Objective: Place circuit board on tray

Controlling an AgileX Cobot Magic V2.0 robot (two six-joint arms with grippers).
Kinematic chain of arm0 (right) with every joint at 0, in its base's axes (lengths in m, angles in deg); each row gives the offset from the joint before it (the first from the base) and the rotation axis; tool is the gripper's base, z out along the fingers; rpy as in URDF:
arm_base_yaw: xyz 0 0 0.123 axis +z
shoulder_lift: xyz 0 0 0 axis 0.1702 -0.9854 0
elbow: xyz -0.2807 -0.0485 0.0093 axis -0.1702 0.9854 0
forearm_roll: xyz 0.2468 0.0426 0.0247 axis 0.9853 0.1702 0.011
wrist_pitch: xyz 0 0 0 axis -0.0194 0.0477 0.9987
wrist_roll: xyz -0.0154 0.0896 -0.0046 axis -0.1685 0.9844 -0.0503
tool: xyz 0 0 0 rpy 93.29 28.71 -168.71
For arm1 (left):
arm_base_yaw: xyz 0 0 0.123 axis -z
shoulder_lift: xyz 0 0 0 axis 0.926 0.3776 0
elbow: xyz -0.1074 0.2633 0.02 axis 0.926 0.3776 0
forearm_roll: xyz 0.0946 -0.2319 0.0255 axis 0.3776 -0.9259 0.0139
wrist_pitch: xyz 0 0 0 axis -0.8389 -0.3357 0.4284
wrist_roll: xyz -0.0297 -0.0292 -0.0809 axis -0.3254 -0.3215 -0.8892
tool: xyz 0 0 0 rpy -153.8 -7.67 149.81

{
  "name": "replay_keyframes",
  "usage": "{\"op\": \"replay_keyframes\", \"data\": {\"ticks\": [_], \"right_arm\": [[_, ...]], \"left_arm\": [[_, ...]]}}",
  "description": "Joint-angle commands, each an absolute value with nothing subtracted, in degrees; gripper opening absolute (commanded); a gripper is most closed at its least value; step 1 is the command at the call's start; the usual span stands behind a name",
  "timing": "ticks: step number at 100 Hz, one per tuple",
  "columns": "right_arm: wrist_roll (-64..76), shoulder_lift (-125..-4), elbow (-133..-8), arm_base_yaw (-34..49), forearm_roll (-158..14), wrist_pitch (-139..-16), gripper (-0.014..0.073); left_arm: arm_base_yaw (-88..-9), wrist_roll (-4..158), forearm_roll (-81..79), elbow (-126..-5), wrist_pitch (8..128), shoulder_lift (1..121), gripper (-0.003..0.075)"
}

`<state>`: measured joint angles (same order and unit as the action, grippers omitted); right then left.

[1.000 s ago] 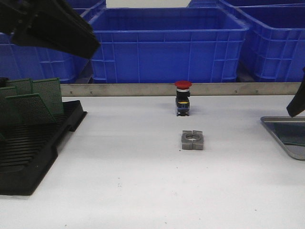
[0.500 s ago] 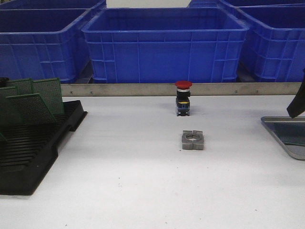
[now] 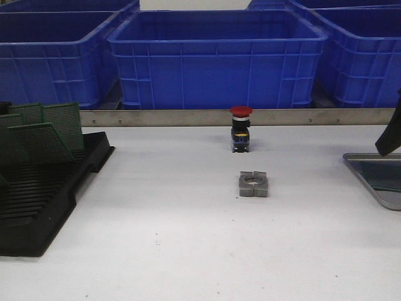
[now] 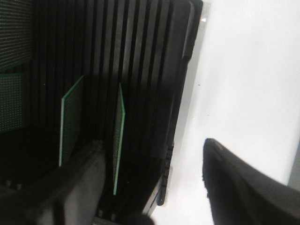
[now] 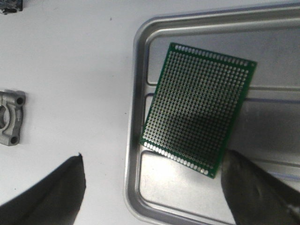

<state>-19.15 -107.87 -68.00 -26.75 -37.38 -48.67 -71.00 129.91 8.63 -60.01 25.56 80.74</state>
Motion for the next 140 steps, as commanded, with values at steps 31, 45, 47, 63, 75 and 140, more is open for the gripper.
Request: {"op": "replay_keyframes", "data": {"ticks": [31, 45, 47, 63, 75, 140], "right_arm": [[-19.6, -105.5, -69.5, -27.2, -36.1, -47.5, 0.061], [-19.6, -105.5, -69.5, -27.2, -36.1, -47.5, 0.061], [-19.6, -105.5, -69.5, -27.2, -36.1, -47.5, 0.061], [-19.6, -105.5, -69.5, -27.2, -36.1, -47.5, 0.061], [-19.6, -105.2, -69.5, -27.2, -36.1, -46.8, 0.061], [-44.9, -89.5, -70.1, -18.7, -26.9, -35.7, 0.061]], "left_arm": [[-71.2, 129.0, 6.8, -61.3, 34.8, 88.0, 0.0377], [-71.2, 129.0, 6.8, -61.3, 34.6, 88.5, 0.0159], [-71.2, 129.0, 6.8, -61.3, 34.6, 88.5, 0.012], [-71.2, 129.0, 6.8, -61.5, 33.7, 88.4, -0.002], [-70.9, 128.9, 5.2, -64.2, 26.6, 88.3, -0.002], [-57.7, 129.3, -29.0, -75.6, 19.6, 88.4, -0.002]]}}
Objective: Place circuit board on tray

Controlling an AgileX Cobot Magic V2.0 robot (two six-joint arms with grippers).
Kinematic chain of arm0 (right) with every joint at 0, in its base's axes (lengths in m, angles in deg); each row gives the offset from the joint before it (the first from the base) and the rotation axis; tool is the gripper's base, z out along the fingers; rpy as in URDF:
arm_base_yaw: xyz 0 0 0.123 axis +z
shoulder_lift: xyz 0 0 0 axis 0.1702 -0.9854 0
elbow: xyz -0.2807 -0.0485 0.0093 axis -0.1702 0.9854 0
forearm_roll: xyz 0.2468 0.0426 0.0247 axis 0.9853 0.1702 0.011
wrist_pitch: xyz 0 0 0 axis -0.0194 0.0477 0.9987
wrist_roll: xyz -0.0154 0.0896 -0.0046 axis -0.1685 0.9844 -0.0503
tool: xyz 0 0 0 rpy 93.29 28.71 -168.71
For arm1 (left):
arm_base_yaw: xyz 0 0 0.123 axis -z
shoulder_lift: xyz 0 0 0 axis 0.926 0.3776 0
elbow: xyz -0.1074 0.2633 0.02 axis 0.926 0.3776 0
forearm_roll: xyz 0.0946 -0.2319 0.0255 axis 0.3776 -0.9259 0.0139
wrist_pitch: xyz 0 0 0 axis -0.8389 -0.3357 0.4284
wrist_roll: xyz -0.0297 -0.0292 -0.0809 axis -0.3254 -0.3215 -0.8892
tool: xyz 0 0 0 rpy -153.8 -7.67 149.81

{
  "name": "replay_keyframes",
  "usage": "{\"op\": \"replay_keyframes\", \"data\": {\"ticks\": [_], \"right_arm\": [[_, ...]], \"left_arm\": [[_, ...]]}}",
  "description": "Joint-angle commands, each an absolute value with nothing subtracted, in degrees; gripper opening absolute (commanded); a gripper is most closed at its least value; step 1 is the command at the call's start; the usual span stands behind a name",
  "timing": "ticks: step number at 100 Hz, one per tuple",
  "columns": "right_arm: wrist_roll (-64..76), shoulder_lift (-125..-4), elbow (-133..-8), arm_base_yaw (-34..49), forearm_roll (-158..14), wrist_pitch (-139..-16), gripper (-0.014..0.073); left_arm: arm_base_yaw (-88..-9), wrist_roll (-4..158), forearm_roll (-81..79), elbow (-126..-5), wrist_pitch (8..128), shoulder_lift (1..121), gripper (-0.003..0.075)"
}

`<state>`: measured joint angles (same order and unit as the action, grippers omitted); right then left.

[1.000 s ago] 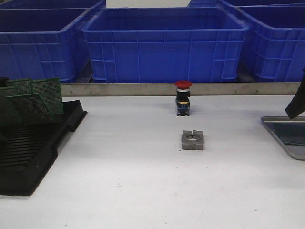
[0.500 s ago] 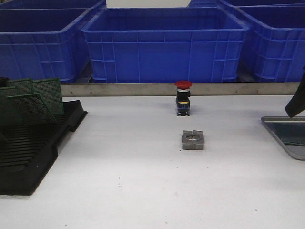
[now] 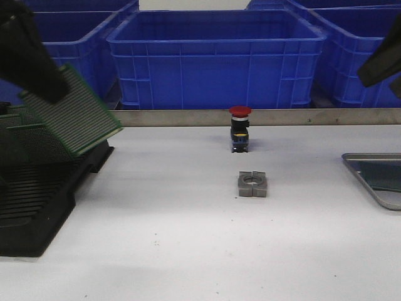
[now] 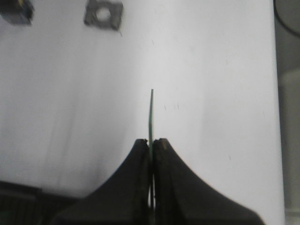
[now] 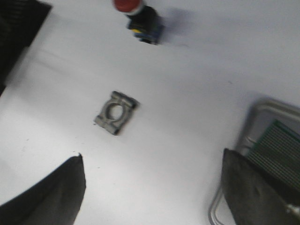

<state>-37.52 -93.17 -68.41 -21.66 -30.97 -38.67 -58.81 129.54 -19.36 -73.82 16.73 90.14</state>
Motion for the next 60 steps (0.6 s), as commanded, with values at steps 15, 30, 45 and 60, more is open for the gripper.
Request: {"op": "replay_keyframes", "data": {"ticks": [15, 30, 45, 60], "right_arm": [[-56.0, -88.8, -70.1, -10.9, -25.9, -32.1, 0.061], [-67.2, -89.1, -70.1, -1.8, -25.9, -33.5, 0.061], [-75.4, -89.4, -70.1, 5.9, -22.8, -40.2, 0.061], [-79.9, -91.2, -70.1, 11.8, -14.9, -44.5, 0.061]], "left_arm": [[-56.8, 129.3, -36.4, -75.6, 19.5, 88.5, -0.002], [-56.1, 129.3, -37.5, -75.6, 17.9, 88.5, -0.002], [-56.1, 129.3, -37.4, -75.6, 16.0, 88.5, -0.002], [-56.1, 129.3, -37.4, -75.6, 15.0, 88.5, -0.002]]}}
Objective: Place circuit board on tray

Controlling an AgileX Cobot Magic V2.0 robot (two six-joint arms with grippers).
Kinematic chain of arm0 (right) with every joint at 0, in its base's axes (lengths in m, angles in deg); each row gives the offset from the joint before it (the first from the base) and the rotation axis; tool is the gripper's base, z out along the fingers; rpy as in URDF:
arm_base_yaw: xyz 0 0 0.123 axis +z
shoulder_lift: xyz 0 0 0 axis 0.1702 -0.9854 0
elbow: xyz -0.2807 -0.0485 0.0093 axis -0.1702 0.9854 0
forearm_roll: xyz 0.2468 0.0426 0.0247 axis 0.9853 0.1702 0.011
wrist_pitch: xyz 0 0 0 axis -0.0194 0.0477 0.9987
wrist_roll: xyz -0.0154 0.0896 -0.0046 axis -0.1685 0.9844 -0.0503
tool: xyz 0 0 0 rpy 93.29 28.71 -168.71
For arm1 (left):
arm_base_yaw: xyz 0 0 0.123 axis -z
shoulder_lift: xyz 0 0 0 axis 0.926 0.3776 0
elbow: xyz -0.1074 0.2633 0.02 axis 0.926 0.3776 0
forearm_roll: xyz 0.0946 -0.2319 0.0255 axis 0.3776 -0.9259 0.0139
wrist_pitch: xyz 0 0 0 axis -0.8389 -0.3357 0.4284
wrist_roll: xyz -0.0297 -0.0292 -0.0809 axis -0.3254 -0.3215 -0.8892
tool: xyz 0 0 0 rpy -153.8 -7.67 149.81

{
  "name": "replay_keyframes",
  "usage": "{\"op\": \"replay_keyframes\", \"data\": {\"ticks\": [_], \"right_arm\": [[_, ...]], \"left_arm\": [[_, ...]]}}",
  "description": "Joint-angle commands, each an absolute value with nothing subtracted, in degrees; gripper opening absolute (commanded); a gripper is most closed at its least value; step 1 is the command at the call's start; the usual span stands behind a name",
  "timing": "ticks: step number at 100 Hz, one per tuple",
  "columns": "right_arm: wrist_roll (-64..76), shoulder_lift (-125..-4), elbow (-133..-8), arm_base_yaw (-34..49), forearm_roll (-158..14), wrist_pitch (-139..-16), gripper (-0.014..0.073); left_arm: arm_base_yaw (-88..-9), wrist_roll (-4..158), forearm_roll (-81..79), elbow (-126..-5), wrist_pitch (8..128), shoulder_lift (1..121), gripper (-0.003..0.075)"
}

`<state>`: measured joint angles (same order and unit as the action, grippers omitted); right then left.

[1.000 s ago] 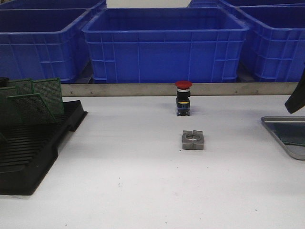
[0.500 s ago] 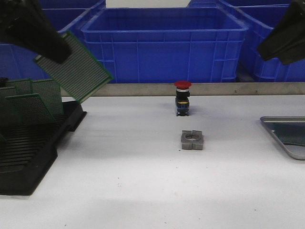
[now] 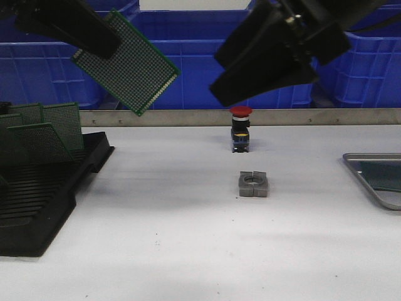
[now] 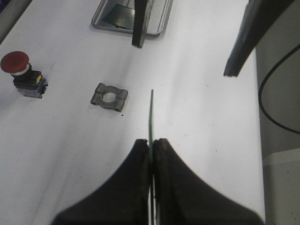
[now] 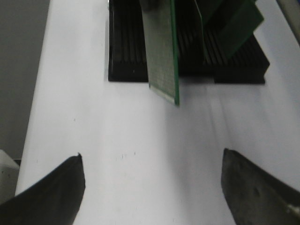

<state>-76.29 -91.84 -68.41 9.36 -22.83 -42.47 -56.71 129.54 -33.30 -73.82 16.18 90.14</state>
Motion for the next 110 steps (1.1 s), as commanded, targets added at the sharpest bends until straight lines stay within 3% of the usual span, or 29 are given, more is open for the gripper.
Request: {"op": "replay_keyframes", "data": {"ticks": [1, 23, 30, 38, 52, 62, 70, 77, 96, 110], "right_arm": [[-80.1, -91.3, -70.1, 12.2, -14.5, -44.6, 0.061], [-81.6, -96.0, -70.7, 17.0, -4.3, -45.2, 0.061], [-81.6, -97.0, -70.9, 17.3, -0.7, -45.2, 0.057], [-81.6, -97.9, -71.2, 17.3, 2.2, -45.2, 0.0446], [-81.6, -98.3, -71.2, 17.3, 5.3, -44.9, 0.01], [-81.6, -98.3, -71.2, 17.3, 5.3, -44.9, -0.0076], [-81.6, -98.3, -71.2, 17.3, 5.3, -44.9, -0.0069], [-81.5, -98.3, -71.2, 17.3, 5.3, -44.8, -0.0069], [-73.7, -98.3, -71.1, 17.3, 4.2, -44.5, -0.0069], [-61.4, -98.3, -69.7, 17.3, 3.3, -43.9, -0.0069]], "left_arm": [[-56.1, 129.3, -37.4, -75.6, 15.0, 88.5, -0.002], [-56.1, 129.3, -37.4, -75.6, 15.0, 88.5, -0.002], [-56.1, 129.3, -37.4, -75.6, 14.6, 88.5, -0.002], [-56.1, 129.3, -37.4, -75.6, 13.3, 88.5, -0.002], [-56.1, 129.3, -37.4, -75.6, 12.8, 88.5, -0.002], [-56.1, 129.3, -37.4, -75.6, 13.1, 88.5, -0.0019], [-56.1, 129.3, -37.4, -75.6, 13.1, 88.5, 0.0], [-56.1, 129.3, -37.4, -75.6, 13.1, 88.5, 0.0069], [-56.1, 129.3, -37.4, -75.6, 13.9, 88.5, 0.0389], [-56.1, 129.3, -37.4, -75.6, 15.8, 88.5, 0.0434]]}}
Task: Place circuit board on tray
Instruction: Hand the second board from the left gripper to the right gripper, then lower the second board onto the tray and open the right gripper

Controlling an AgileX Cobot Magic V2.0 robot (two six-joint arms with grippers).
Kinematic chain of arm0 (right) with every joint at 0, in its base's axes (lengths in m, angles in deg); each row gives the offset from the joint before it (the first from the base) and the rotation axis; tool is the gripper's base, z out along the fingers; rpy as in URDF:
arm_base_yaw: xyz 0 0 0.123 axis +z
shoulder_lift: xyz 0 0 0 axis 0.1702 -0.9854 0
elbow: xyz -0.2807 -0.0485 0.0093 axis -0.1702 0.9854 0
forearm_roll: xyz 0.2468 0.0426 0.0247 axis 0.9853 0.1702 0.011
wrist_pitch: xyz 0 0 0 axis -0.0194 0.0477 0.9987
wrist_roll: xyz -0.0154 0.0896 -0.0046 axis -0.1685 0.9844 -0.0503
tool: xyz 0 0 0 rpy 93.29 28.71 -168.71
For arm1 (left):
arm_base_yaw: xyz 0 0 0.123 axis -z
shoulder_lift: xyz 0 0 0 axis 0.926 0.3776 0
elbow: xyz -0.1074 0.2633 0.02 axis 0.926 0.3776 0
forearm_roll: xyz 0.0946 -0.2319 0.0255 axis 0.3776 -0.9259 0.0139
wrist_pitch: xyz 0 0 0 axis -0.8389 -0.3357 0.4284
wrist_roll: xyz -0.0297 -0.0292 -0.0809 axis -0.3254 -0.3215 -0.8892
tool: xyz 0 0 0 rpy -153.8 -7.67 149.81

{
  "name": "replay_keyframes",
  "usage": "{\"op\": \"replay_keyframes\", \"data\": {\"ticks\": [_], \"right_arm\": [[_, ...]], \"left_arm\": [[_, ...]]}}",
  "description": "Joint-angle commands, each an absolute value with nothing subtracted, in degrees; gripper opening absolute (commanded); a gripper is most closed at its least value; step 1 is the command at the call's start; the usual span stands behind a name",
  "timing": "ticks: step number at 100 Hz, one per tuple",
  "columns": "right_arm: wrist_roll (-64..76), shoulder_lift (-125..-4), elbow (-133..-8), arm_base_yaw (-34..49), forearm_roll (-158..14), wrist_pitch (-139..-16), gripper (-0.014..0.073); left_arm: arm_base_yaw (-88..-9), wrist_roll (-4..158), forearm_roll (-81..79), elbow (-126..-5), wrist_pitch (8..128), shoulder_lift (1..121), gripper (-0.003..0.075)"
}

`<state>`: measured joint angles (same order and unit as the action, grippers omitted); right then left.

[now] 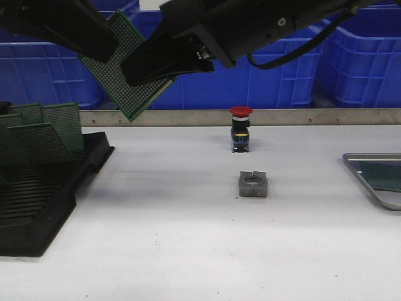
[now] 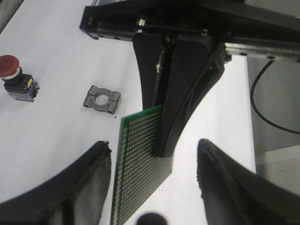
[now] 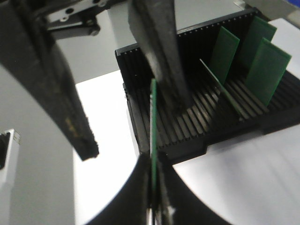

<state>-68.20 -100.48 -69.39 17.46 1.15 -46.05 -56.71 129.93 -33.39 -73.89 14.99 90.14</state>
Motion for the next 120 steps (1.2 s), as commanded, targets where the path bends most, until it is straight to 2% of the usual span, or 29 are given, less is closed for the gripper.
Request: {"op": "replay_keyframes", "data": {"ticks": [1, 30, 51, 73, 91, 104, 120], "right_arm": [[-61.0, -98.3, -69.5, 17.3, 3.1, -43.7, -0.0069], [-54.7, -98.2, -63.4, 13.5, 2.9, -37.8, -0.0069], [-52.1, -98.2, -61.2, 2.4, 3.0, -37.7, -0.0069], [-49.4, -98.3, -61.2, -13.1, 2.8, -38.1, -0.0069], [-49.4, -98.4, -61.2, -24.1, 0.6, -42.7, -0.0069], [-49.4, -99.1, -61.2, -28.4, -0.9, -50.0, -0.0069], [-49.3, -101.5, -60.1, -29.9, -3.5, -51.3, -0.0069]], "left_arm": [[-56.1, 129.3, -37.4, -75.6, 15.9, 88.5, 0.0434], [-56.1, 129.3, -37.4, -75.6, 19.9, 88.5, 0.0434], [-56.1, 129.3, -37.4, -75.6, 19.9, 88.5, 0.043], [-56.1, 129.2, -37.4, -75.6, 19.9, 88.5, 0.043], [-56.1, 129.2, -37.4, -75.6, 19.9, 88.5, 0.043], [-56.1, 129.2, -37.4, -75.6, 19.9, 88.5, 0.043], [-56.1, 129.2, -37.4, -75.6, 19.9, 88.5, 0.043]]}}
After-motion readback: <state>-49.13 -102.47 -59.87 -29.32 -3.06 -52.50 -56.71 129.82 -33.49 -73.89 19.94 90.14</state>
